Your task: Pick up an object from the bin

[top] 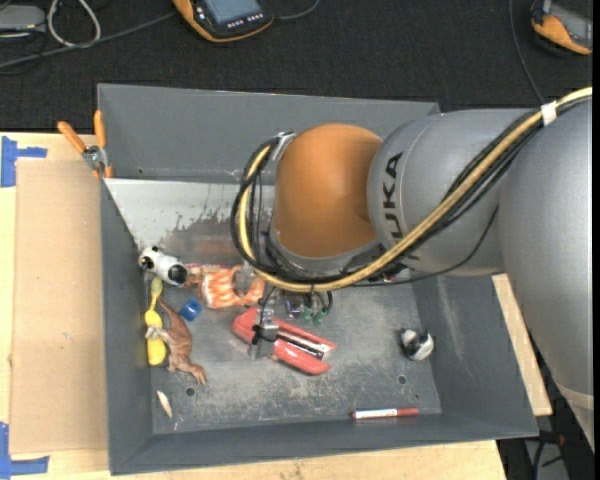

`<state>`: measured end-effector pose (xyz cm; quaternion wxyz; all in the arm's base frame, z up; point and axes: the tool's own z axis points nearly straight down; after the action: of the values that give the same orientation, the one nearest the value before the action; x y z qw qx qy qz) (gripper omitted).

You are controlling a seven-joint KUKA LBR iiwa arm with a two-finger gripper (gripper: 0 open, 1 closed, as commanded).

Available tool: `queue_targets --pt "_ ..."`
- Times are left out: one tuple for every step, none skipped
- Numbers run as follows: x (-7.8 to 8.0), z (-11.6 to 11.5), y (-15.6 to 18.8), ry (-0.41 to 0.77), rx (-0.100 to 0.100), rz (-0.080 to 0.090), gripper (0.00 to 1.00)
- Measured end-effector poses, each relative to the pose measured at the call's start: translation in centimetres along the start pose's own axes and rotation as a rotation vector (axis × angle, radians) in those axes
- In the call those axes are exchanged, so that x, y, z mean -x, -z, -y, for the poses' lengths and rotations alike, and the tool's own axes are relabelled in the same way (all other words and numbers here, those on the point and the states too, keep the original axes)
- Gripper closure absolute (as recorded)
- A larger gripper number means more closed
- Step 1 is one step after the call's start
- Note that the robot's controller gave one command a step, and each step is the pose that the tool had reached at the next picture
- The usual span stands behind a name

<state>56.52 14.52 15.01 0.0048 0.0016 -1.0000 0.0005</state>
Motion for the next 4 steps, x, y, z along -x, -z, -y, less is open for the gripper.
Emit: queue_targets --pt "0.2 0.1 0.5 -0.004 0.001 0.008 0.00" --pt "-0.8 4.9 0.2 0.013 0.001 0.002 0.00" --pt "-2.2 7.3 -0.9 -0.064 0.003 0.004 0.00" --pt "-0.6 9.8 -7.0 0.026 0.002 0.005 0.00"
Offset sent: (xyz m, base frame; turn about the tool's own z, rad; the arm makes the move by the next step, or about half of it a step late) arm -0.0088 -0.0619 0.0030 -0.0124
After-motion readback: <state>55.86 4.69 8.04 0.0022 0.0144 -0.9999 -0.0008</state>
